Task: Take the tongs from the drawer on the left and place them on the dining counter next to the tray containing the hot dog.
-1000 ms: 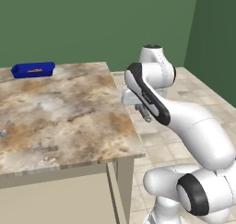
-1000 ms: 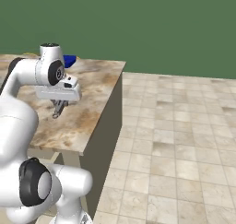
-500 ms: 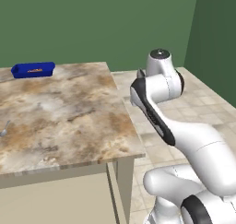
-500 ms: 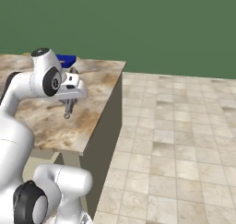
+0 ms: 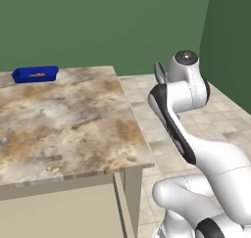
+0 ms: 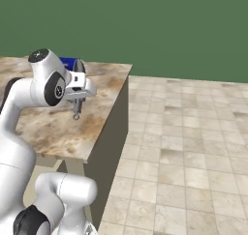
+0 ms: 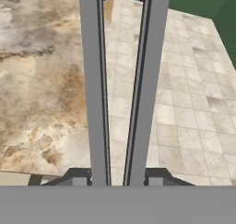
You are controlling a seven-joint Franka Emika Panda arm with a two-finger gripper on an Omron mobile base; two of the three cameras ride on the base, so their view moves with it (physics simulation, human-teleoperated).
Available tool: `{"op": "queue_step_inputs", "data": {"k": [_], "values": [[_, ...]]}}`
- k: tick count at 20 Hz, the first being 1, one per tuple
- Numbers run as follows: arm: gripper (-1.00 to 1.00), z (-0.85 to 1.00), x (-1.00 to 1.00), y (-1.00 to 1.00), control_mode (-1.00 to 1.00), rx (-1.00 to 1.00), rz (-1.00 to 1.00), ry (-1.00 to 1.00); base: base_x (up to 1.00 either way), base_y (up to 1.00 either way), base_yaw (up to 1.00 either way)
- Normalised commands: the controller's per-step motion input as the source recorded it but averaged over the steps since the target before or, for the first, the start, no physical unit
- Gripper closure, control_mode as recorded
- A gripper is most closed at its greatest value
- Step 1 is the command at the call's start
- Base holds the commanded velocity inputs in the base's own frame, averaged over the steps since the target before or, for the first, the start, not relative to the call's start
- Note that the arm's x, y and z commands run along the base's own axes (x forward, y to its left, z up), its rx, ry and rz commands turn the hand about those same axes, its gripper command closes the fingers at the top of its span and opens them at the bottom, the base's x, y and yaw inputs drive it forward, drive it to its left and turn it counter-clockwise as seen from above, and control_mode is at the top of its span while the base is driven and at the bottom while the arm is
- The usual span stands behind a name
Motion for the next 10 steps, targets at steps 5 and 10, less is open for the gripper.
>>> {"op": "queue_step_inputs", "data": {"k": [5,10], "values": [[1.0,0.34,-0.08,-0.09,-1.0,0.0,-0.03,0.0,0.0,0.0,0.0],[1.0,0.06,-0.09,-0.08,-1.0,0.0,-0.05,-0.01,0.0,0.0,0.0]]}}
